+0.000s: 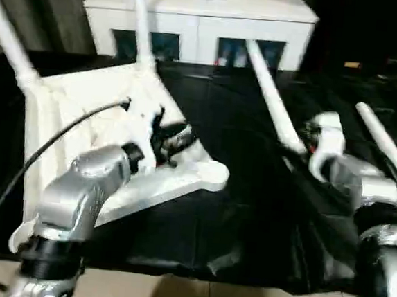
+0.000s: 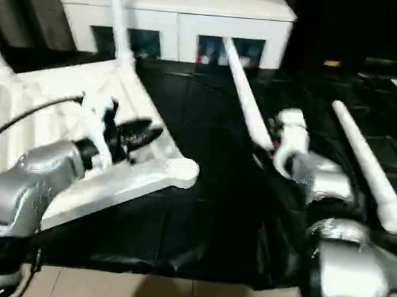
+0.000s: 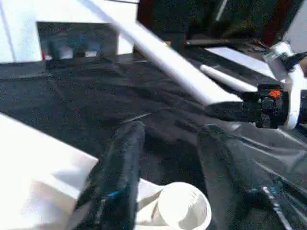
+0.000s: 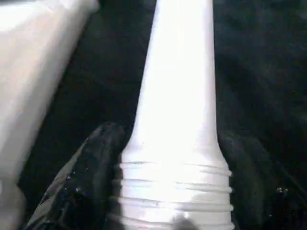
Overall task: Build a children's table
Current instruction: Pick table leg
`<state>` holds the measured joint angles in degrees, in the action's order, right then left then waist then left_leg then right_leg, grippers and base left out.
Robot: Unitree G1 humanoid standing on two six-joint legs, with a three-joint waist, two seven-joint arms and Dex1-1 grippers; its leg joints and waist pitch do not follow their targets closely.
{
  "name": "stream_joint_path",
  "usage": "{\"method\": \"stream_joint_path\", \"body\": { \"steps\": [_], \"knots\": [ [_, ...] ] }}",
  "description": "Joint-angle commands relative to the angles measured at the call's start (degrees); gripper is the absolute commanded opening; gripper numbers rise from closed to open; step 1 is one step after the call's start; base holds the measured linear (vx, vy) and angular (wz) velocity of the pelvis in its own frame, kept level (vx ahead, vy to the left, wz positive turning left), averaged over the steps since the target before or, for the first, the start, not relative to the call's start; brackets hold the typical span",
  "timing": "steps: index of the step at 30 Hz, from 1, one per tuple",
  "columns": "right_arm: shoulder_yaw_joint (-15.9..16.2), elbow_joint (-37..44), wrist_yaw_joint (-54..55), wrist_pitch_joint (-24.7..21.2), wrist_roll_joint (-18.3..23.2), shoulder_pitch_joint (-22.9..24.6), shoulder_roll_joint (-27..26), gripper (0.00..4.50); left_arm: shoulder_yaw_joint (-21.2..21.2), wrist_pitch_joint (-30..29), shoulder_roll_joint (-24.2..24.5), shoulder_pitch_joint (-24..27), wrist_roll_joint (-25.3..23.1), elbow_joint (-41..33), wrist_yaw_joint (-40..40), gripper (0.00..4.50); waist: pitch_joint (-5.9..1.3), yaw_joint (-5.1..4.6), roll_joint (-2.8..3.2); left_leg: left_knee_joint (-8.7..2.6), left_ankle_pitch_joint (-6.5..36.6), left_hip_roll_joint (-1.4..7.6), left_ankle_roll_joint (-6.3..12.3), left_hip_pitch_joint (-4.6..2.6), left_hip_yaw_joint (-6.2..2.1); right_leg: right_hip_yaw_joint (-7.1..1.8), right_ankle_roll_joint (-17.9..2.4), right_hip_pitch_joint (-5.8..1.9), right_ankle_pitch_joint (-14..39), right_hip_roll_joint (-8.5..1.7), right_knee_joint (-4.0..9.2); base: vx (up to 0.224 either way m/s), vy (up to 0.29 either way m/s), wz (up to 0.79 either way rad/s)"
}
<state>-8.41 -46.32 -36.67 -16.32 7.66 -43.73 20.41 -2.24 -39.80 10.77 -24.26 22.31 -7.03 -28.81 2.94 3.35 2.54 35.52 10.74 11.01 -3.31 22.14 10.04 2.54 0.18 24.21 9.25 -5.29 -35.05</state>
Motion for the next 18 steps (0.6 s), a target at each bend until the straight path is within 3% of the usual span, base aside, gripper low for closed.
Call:
{"method": "stream_joint_path", "body": {
  "steps": [1, 4, 8, 11, 12, 18],
  "knots": [
    [0.59, 11.16, -0.89, 0.44, 3.03, 4.21, -1.80, 2.70, -2.76, -2.17, -2.53, -2.48, 3.44, 1.29, 1.90, 2.58, -4.40, 0.31, -1.27, -3.72, 6.27, 0.98, 5.69, -0.87, 0.45, -1.22, -15.31, -3.11, 6.19, -1.24, 3.23, 0.000, 0.000, 0.00],
    [2.16, 23.73, -3.39, -2.20, 6.96, 10.38, -4.36, 2.70, -7.73, -4.24, -7.50, -5.84, 8.24, 4.22, 6.16, 2.76, -4.51, 0.87, -1.16, -3.92, 6.75, 1.17, 5.75, -0.94, 0.18, -1.22, -15.30, -3.25, 5.10, -1.38, 3.12, 0.000, 0.000, 0.00],
    [4.27, 32.78, -6.03, -5.16, 10.21, 15.47, -5.95, 2.70, -11.31, -5.71, -10.37, -8.99, 12.38, 7.64, 8.79, 3.15, -4.07, 1.17, -1.17, -4.39, 10.38, 1.05, 4.16, -0.84, 0.05, -1.22, -13.18, -3.28, 11.02, -1.54, 3.94, 0.000, 0.000, 0.00],
    [5.23, 38.80, -6.47, -8.06, 12.91, 18.17, -6.75, 2.70, -11.92, -6.29, -11.01, -10.31, 12.65, 9.87, 9.71, 3.23, -3.78, 1.15, -1.10, -4.60, 12.27, 0.90, 2.79, -1.00, 0.10, -1.37, -10.47, -3.01, 15.80, -1.45, 4.80, 0.000, 0.000, 0.00],
    [5.97, 42.38, -6.68, -9.88, 14.24, 19.66, -7.08, 2.70, -11.91, -6.69, -11.36, -10.80, 12.31, 10.87, 9.95, 3.51, -3.72, 1.12, -1.00, -4.76, 12.79, 0.92, 2.52, -0.95, -0.05, -1.37, -9.69, -2.99, 16.59, -1.42, 4.88, 0.000, 0.000, 0.00],
    [8.20, 48.08, -7.28, -12.80, 15.18, 22.36, -7.02, 2.70, -11.02, -7.46, -12.71, -11.19, 12.66, 11.65, 10.55, 3.81, -3.75, 1.07, -1.10, -5.07, 13.82, 1.05, 0.88, -0.78, -0.36, -1.38, -8.64, -2.95, 17.72, -1.63, 4.92, 0.000, 0.000, 0.00]
  ]
}}
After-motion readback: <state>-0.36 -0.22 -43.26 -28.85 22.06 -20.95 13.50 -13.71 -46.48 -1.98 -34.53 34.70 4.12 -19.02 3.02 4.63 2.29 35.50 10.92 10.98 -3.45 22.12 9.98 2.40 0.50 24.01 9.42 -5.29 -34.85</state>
